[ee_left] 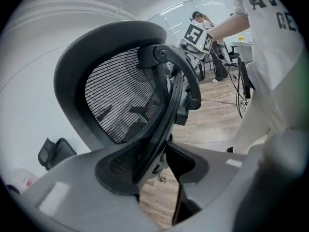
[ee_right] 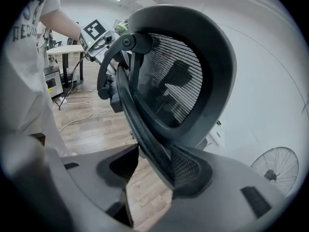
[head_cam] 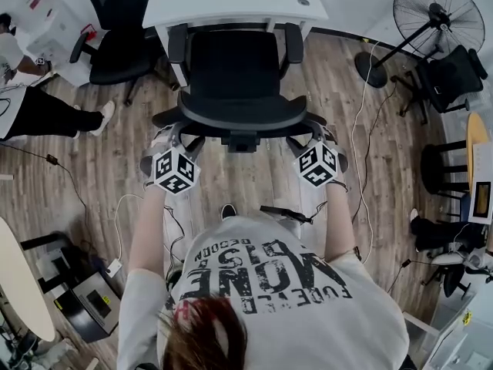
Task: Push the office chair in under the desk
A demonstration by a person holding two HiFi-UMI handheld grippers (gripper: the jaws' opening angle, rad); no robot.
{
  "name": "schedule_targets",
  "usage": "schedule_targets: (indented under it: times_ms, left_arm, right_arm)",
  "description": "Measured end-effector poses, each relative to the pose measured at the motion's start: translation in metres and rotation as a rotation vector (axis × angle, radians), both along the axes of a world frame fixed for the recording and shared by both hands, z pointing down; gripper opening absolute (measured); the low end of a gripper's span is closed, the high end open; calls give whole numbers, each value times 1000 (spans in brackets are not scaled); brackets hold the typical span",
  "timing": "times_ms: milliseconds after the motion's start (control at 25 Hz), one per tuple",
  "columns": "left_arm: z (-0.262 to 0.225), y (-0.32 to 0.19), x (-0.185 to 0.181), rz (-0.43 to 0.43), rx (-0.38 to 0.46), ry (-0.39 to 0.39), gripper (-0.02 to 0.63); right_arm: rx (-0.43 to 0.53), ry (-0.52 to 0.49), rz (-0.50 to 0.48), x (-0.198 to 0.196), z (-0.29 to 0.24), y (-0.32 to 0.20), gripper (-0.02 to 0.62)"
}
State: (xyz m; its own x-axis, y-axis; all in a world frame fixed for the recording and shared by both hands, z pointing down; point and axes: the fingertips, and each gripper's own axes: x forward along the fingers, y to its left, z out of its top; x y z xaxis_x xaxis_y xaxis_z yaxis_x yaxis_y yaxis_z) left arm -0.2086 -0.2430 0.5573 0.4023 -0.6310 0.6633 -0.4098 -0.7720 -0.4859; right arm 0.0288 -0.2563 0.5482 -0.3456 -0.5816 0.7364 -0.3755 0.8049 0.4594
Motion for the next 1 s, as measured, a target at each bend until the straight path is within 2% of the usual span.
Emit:
schedule_targets:
  times_ms: [400, 1000]
  left_arm:
    - [1, -17, -6, -2, 16, 3, 189]
    - [4, -70, -9, -49, -16, -11, 195]
  right_arm:
    - [17, 1, -7, -6, 1, -17, 196]
    - [9, 2, -36, -9, 3, -71, 195]
